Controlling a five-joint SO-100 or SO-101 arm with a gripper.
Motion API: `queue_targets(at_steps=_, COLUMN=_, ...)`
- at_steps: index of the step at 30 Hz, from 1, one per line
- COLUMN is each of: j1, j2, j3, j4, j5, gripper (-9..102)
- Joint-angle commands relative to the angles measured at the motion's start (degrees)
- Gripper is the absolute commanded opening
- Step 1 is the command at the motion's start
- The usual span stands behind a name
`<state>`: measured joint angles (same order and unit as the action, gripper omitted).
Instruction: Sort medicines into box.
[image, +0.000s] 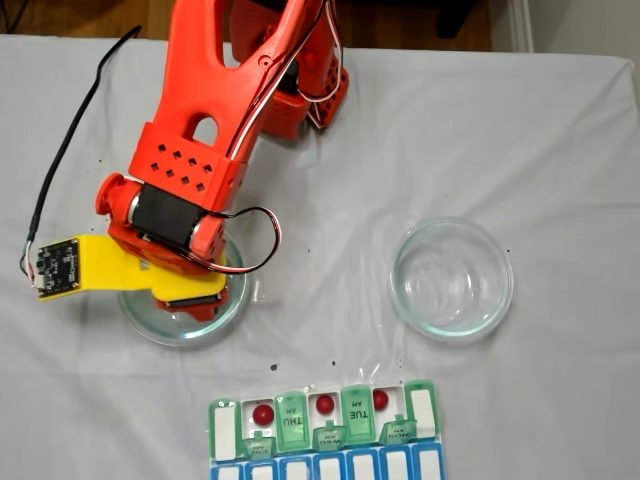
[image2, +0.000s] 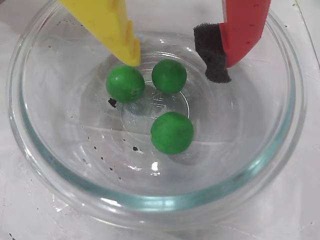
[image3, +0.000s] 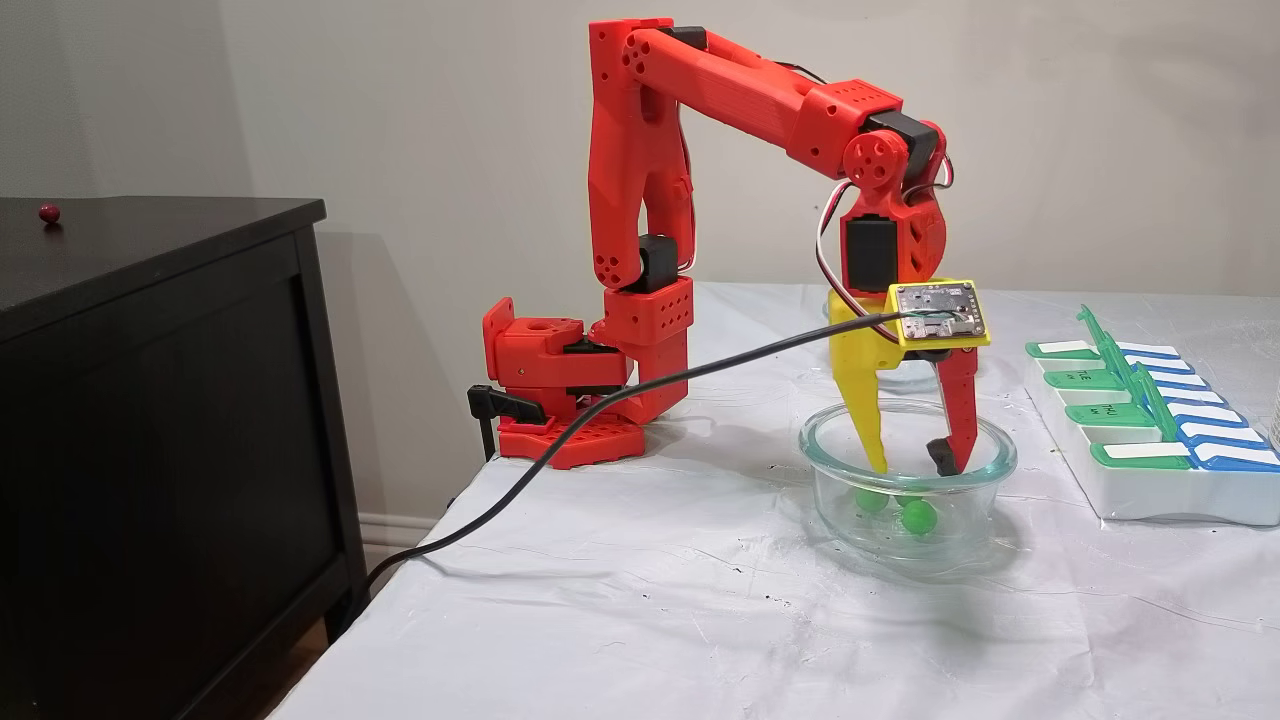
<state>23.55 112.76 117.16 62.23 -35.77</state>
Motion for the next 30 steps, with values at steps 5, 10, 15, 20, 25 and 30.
queue_targets(at_steps=5, j1=-1.1, j2=1.3, j3=0.5, j4=-2.5, j5=-0.4, gripper=22)
queue_targets(at_steps=10, j1=-1.2, j2=0.4, j3=0.5, j4=-4.2, j5=0.2, gripper=23)
queue_targets(at_steps=15, j1=-1.8, j2=-1.1, j3=0.5, j4=-5.5, j5=0.9, gripper=22)
queue_targets(at_steps=20, j1=-2.3, j2=-2.5, j3=0.8, j4=-6.5, j5=1.6, gripper=22)
queue_targets(at_steps=25, j1=-2.6, j2=-3.5, j3=1.0, j4=-7.1, j5=1.7, gripper=22)
queue_targets(at_steps=30, j1=-3.0, j2=-4.0, j3=1.2, j4=-7.3, j5=1.8, gripper=21)
